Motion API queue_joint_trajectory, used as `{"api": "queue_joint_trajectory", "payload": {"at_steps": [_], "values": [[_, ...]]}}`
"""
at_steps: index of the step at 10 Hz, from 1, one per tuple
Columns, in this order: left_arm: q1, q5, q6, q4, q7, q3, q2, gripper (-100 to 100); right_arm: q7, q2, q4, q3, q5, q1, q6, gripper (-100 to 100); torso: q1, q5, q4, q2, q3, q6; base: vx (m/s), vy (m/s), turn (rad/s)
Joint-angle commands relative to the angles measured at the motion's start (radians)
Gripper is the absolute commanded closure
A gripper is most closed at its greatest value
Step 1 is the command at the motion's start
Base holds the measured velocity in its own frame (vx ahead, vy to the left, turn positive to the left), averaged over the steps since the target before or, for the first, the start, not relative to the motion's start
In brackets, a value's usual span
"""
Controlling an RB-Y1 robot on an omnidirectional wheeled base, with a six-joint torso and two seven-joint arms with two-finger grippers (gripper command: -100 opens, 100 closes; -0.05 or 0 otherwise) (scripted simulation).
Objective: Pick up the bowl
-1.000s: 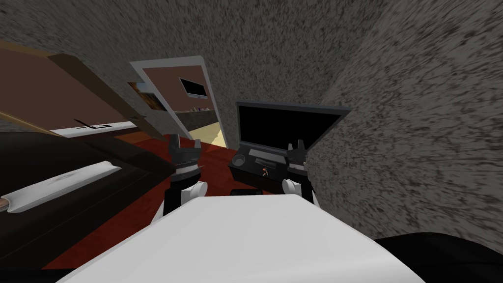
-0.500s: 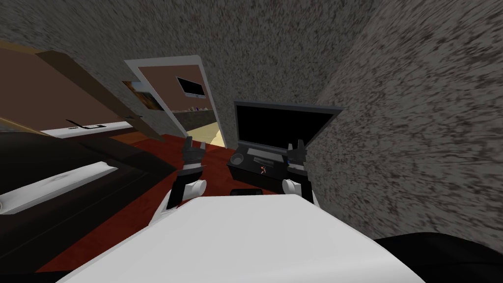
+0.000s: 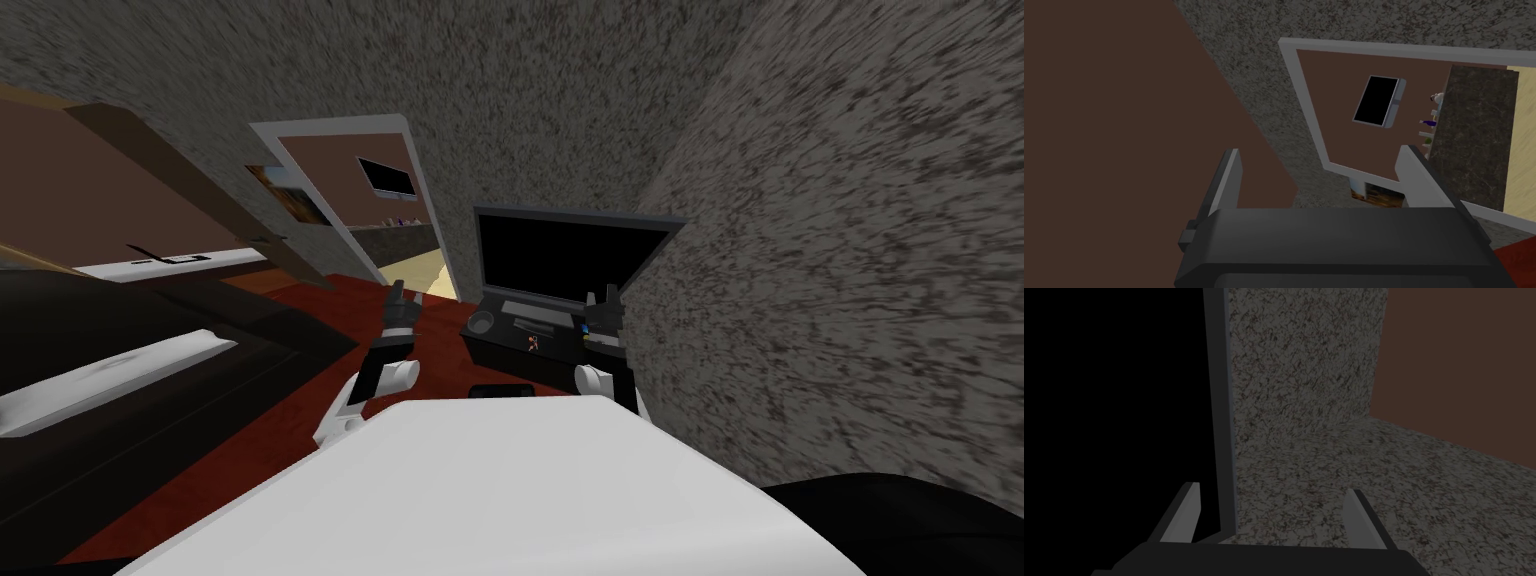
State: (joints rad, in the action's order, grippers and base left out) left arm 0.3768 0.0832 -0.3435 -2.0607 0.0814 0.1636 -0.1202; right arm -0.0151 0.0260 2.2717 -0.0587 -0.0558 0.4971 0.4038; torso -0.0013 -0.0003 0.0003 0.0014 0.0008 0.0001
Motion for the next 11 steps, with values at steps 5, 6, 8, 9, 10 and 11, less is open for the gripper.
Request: {"api": "queue_joint_trajectory", "payload": {"at_steps": [5, 6, 8, 9, 10, 11], "values": [[-0.114, -0.017, 0.110, 0.156, 0.016, 0.029, -0.031, -100, 0.000, 0.000, 0.000, 0.000, 0.000, 0.000, 0.000, 0, 0.000, 0.000, 0.000, 0.000, 0.000, 0.000, -0.025, -0.025, -0.020], [-0.114, -0.017, 0.125, 0.181, 0.016, 0.029, -0.031, -100, 0.000, 0.000, 0.000, 0.000, 0.000, 0.000, 0.000, 0, -0.001, 0.000, 0.000, 0.000, 0.000, 0.000, -0.031, -0.026, -0.008], [-0.152, -0.022, 0.165, 0.237, 0.023, 0.038, -0.040, -100, 0.000, 0.000, 0.000, 0.000, 0.000, 0.000, 0.000, 0, 0.000, 0.000, 0.000, 0.000, 0.000, 0.000, -0.023, -0.024, -0.016], [-0.191, -0.027, 0.206, 0.270, 0.030, 0.046, -0.048, -100, 0.000, 0.000, 0.000, 0.000, 0.000, 0.000, 0.000, 0, 0.000, 0.000, 0.000, 0.000, 0.000, 0.000, -0.018, -0.017, -0.016], [-0.191, -0.027, 0.206, 0.296, 0.030, 0.046, -0.048, -100, 0.000, 0.000, 0.000, 0.000, 0.000, 0.000, 0.000, 0, 0.000, 0.000, 0.000, 0.000, 0.000, 0.000, -0.015, -0.015, -0.012], [-0.231, -0.032, 0.245, 0.332, 0.039, 0.054, -0.055, -100, 0.000, 0.000, 0.000, 0.000, 0.000, 0.000, 0.000, 0, 0.001, 0.000, 0.000, -0.001, 0.000, 0.000, -0.017, -0.020, -0.012]]}}
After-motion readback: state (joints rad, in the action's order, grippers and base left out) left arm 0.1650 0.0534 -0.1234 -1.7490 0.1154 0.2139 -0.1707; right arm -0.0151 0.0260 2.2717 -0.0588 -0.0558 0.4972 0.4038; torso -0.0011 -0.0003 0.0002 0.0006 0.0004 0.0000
